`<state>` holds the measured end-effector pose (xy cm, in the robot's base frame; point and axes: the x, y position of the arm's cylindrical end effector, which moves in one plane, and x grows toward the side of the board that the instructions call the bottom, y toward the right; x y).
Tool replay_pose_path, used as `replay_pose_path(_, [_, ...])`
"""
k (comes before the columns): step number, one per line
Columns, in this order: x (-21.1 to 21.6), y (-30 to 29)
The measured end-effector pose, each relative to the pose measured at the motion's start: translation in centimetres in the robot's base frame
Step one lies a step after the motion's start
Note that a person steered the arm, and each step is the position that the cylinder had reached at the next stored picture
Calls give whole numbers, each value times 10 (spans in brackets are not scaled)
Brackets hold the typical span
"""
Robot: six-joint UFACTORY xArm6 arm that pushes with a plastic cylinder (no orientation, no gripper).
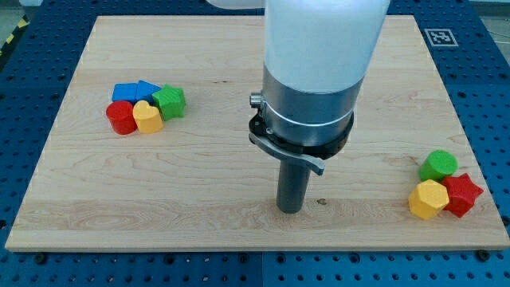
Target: Move the arm down to the red circle
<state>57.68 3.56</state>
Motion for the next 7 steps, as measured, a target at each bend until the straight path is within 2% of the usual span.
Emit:
replay_pose_path(1, [0,0])
replay_pose_path(4, [9,-55])
replay_pose_path(6, [41,-95])
replay_pose_path(7, [42,-102])
